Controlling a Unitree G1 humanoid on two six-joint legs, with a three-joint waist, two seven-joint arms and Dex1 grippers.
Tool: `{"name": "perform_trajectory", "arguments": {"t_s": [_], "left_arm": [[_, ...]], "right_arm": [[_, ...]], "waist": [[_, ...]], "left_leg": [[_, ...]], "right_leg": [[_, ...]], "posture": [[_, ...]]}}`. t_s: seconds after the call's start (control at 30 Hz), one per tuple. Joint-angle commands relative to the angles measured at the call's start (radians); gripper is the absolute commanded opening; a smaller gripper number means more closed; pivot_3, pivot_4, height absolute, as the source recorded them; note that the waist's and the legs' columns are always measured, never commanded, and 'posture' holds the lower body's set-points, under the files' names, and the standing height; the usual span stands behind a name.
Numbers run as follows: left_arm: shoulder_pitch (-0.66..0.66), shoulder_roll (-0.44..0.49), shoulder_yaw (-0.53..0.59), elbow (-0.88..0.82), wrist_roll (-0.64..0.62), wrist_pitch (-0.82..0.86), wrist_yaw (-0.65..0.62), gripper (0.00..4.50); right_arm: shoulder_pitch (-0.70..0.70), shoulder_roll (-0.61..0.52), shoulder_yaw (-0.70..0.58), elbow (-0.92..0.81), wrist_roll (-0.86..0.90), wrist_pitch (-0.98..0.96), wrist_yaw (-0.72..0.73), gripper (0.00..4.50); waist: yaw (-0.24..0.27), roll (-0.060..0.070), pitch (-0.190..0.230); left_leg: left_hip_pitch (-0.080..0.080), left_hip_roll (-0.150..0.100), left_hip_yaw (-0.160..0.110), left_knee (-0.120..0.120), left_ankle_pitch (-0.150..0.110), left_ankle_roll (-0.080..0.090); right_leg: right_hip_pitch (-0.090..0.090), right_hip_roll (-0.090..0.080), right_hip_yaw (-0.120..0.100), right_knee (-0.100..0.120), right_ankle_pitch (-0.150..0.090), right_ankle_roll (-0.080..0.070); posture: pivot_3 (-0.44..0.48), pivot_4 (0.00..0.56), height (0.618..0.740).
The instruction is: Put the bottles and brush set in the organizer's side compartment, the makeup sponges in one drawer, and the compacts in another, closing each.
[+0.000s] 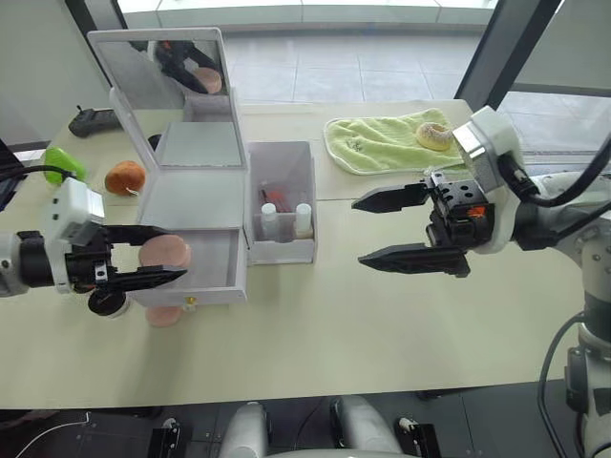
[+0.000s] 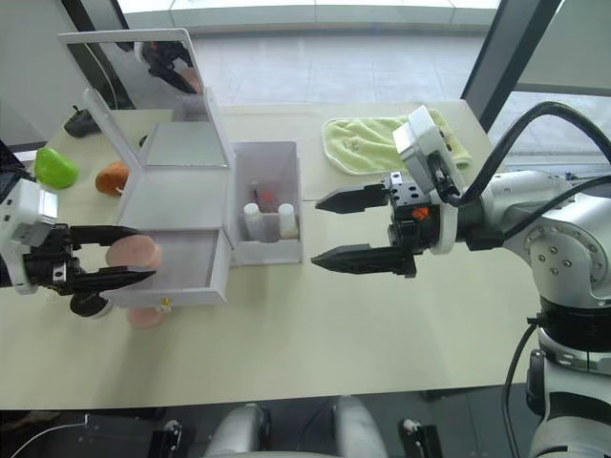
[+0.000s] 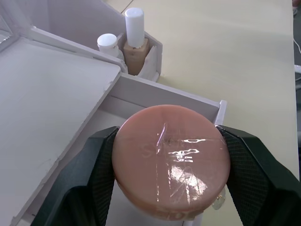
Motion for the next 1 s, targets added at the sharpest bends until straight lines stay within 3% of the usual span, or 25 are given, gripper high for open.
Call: {"name": "perform_trajectory", "arguments": {"t_s": [0.03, 0.23, 0.53, 0.7, 1.0], "left_arm": [[-0.063, -0.007, -0.035, 0.071, 0.081, -0.053, -0.024, 2.94], [-0.086, -0.024, -0.057, 0.125, 0.154, -0.100, -0.060, 2.94], [-0.071, -0.060, -0.032, 0.119, 0.156, -0.070, -0.063, 2.94], [-0.078, -0.048, -0.002, 0.128, 0.138, -0.030, -0.082, 4.46], [-0.109, 0.038, 0.136, 0.229, 0.109, 0.030, -0.140, 4.46]], "right_arm": [[0.012, -0.017, -0.057, -0.055, 0.055, 0.010, -0.039, 4.50], [0.040, -0.022, -0.062, -0.067, 0.065, -0.007, -0.079, 4.50], [0.100, -0.079, -0.118, -0.058, 0.076, -0.044, -0.015, 4.50], [0.115, -0.093, -0.133, -0.066, 0.089, -0.051, -0.006, 4.50], [0.153, -0.124, -0.148, -0.052, 0.065, -0.075, 0.031, 4.50]], "waist": [[0.000, 0.000, 0.000], [0.000, 0.000, 0.000], [0.003, -0.001, -0.001], [0.001, -0.001, -0.001], [0.003, -0.001, 0.000]], "left_leg": [[0.000, 0.000, 0.000, 0.000, 0.000, 0.000], [0.000, 0.000, 0.000, 0.000, 0.000, 0.000], [-0.001, 0.000, 0.000, 0.001, 0.000, 0.000], [-0.001, 0.000, -0.001, 0.001, 0.000, 0.000], [-0.001, 0.000, 0.000, 0.001, 0.000, 0.000]], "right_leg": [[0.000, 0.000, 0.000, 0.000, 0.000, 0.000], [0.000, 0.001, 0.000, 0.000, 0.000, 0.000], [0.000, 0.000, 0.000, 0.000, 0.000, 0.001], [0.000, 0.000, 0.000, 0.000, 0.001, 0.002], [0.000, 0.000, 0.000, 0.000, 0.000, 0.001]], "posture": [[0.000, 0.150, 0.740], [0.000, 0.150, 0.740], [0.000, 0.150, 0.740], [0.000, 0.150, 0.740], [0.000, 0.150, 0.740]]}}
